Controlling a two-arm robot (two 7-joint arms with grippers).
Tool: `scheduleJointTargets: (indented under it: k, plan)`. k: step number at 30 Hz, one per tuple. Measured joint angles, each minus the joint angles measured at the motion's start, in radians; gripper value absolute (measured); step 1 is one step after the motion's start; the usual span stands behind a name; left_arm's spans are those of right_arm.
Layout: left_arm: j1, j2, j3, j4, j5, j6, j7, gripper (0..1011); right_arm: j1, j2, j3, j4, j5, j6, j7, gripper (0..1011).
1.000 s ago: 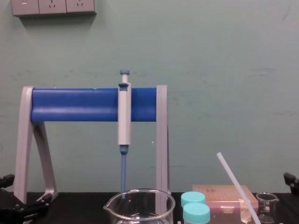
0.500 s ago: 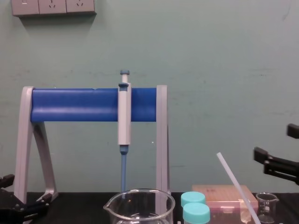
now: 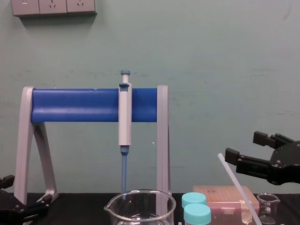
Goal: Pick up the stirring rod with one hand, then place it down.
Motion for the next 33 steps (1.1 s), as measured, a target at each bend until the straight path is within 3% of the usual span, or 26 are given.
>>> scheduleJointTargets:
  k: [13, 33]
  plan:
    - [0.0, 0.0, 0.0, 0.0, 0.0, 0.0, 0.0, 1000, 0.051, -0.029, 0.006, 0.061, 0.038, 0.158, 0.061, 1000]
    - [0.0, 0.0, 0.0, 0.0, 0.0, 0.0, 0.0, 1000, 0.108, -0.069, 0.015, 0.142, 0.051, 0.272, 0.16, 1000]
